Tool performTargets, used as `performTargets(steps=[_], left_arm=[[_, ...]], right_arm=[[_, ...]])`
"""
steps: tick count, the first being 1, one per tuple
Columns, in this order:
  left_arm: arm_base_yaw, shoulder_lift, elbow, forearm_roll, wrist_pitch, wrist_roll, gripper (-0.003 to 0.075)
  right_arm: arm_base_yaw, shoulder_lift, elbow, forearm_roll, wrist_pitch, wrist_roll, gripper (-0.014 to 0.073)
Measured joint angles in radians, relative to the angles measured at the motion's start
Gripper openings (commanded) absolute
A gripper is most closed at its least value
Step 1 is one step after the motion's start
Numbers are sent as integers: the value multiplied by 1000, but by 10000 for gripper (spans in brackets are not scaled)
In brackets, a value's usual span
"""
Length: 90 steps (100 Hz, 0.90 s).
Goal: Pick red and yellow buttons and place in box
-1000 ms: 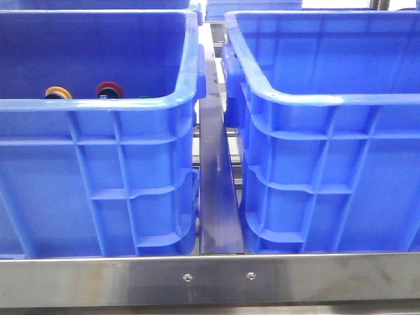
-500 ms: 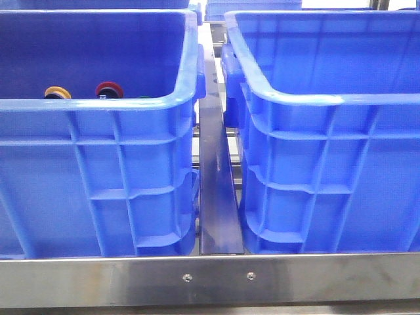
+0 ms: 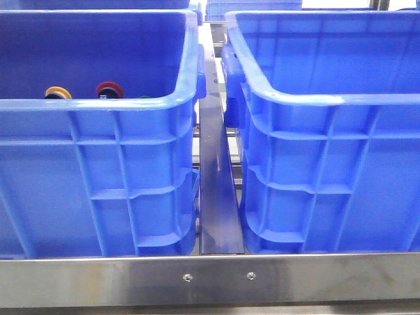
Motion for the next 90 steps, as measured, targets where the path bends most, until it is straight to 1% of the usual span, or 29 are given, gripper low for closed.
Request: performTargets(steps=[5,8,10,15,22,27,31,38,64,73,90], left_arm=[[1,59,-34,0,9,0,185],[0,91,-56,0,13,0,256],[-2,114,-64,0,13,0,284],[-8,167,-97,0,15,1,396],[-17,242,-134,0,15,1,509],[-23,294,-159,0,15,1,552],[-31,339,-176,0,15,1,560],[-51,414,-211,0,15,1,549],[-163,728,-362,-31,25,1,547],[-179,826,-429,-39,70,1,547],[-179,1008,-557,-41,168,1,547]], right_arm=[[0,0,0,0,0,0,-59],[0,0,0,0,0,0,-59],[0,0,0,0,0,0,-59],[0,0,0,0,0,0,-59],[0,0,0,0,0,0,-59],[0,0,0,0,0,0,-59],[0,0,0,0,0,0,-59],[0,0,0,0,0,0,-59],[0,0,0,0,0,0,-59],[0,0,0,0,0,0,-59],[0,0,0,0,0,0,-59]])
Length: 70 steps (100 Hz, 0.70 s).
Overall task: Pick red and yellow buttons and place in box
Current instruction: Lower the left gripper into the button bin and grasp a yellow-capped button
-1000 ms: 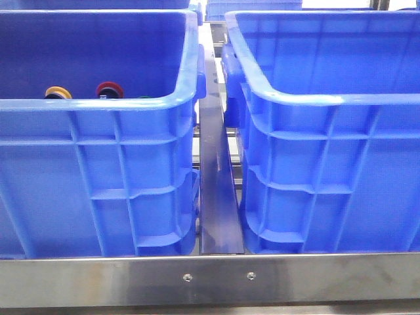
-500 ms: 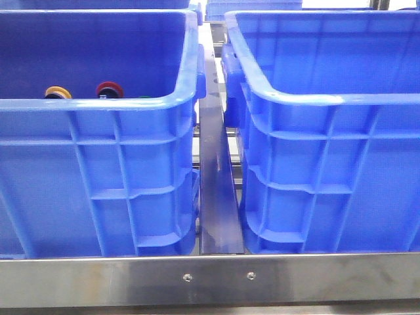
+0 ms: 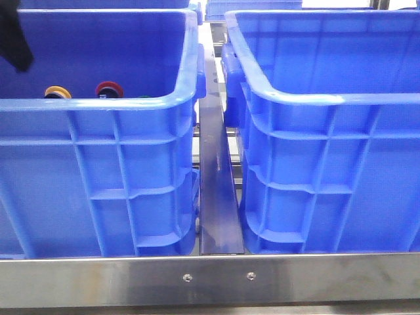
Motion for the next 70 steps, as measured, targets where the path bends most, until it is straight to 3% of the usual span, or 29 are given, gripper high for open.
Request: performTargets(steps=[70], left_arm=[[0,387,-239,0,4,-9,546]], right_arm=[[0,0,0,0,0,0,-59]])
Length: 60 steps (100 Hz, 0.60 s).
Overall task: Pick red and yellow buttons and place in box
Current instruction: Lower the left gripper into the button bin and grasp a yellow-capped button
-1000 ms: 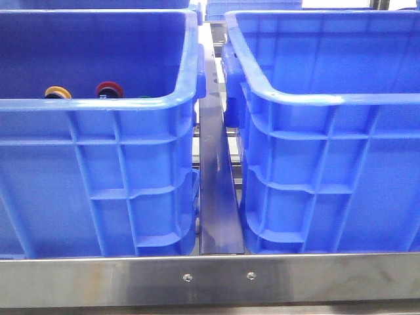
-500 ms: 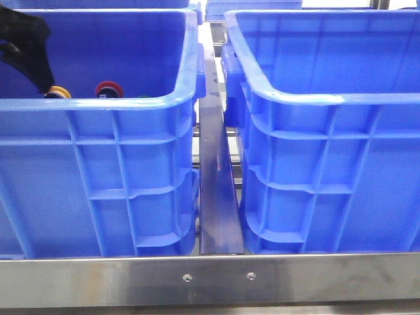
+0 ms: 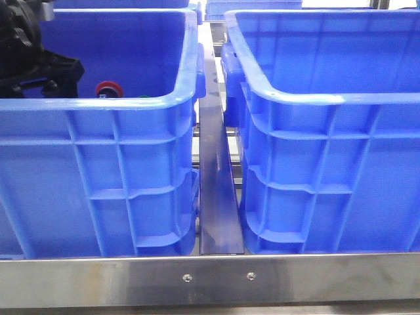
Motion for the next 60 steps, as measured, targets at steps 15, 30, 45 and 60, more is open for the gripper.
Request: performTargets(steps=[15,30,45,60], left_arm=[[0,15,0,0,-6,0,505],[0,15,-1,0,-10,0,281],[0,15,-1,0,-16,-1,131],[0,8,-1,0,-18,-1,127]], right_arm=[[0,0,0,0,0,0,-59],[0,0,0,0,0,0,-59],[0,0,0,0,0,0,-59],[0,0,0,0,0,0,-59]])
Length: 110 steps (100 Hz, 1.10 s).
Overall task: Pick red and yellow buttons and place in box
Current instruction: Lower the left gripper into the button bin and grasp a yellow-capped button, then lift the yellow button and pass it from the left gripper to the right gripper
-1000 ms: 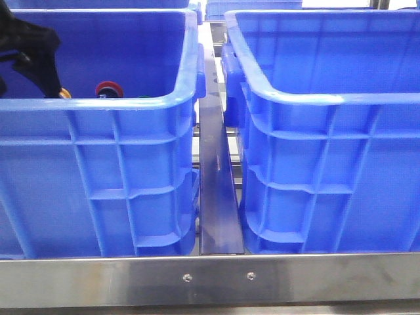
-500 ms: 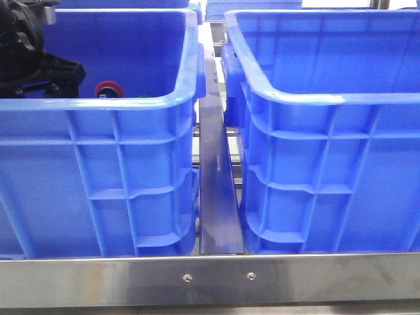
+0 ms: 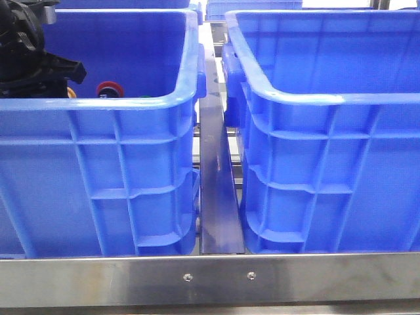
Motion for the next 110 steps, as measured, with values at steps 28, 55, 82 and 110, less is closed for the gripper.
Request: performTargets(steps=[28,55,82,110], left_arm=[[-9,-167,2,0,39,22,126],[-92,-330,6,-108,121,181,126],[-216,-399,10,-229,159,316,126],[-412,-399,10,-292,180,375,126]], right_arm=[[0,0,0,0,0,0,-59],[0,0,0,0,0,0,-59],[0,0,0,0,13,0,-59],[0,0,0,0,6,0,-59]])
